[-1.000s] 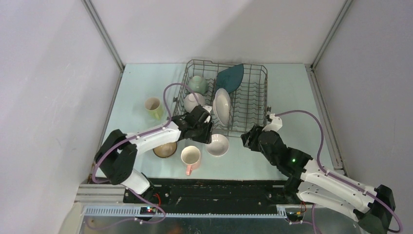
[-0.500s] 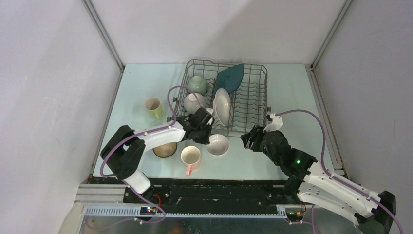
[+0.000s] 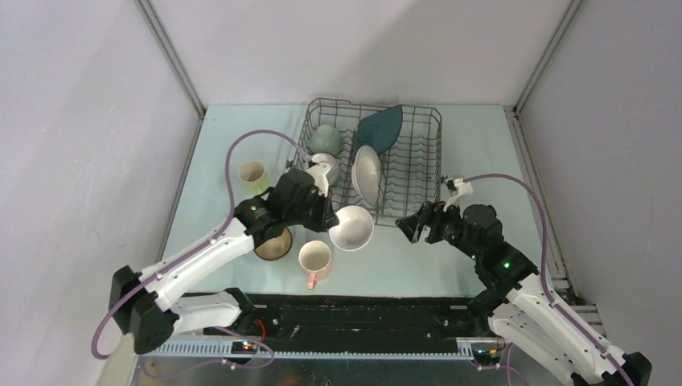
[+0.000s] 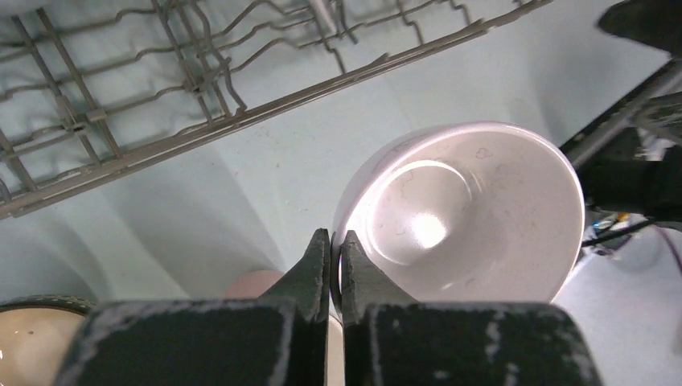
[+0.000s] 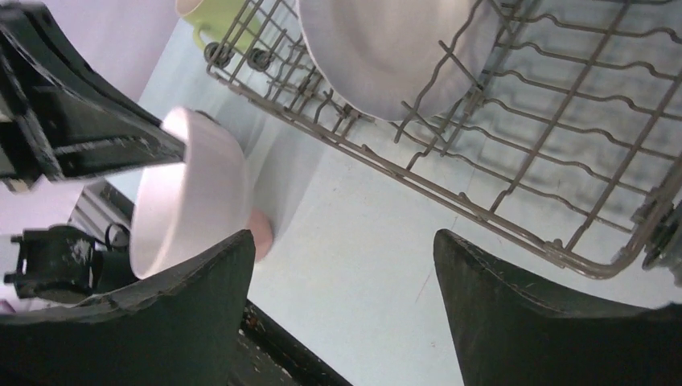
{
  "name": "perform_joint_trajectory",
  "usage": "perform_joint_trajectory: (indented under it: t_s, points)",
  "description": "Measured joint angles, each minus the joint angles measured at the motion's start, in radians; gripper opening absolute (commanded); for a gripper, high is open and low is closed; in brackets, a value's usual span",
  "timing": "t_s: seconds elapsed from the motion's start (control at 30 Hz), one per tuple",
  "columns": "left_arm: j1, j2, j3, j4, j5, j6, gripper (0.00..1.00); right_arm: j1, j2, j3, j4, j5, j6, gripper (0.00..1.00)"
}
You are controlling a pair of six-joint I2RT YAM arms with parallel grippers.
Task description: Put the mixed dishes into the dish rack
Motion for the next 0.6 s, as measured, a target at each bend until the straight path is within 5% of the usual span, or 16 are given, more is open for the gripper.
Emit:
perform_joint_trajectory:
  t_s: [0.1, 0.3, 0.6]
  points:
    - [0.036, -0.055, 0.000, 0.010, 0.058, -0.001, 0.00, -0.036, 0.007, 0.006, 0.006, -0.088, -0.029, 0.99]
    - [0.153, -0.138, -0.018, 0.082, 0.190, -0.012, 0.00, -0.053, 0.013, 0.069, 0.037, -0.228, -0.072, 1.00]
    - [0.182, -0.167, -0.021, 0.154, 0.299, -0.047, 0.00, -0.013, 0.126, 0.122, 0.229, -0.368, 0.010, 0.99]
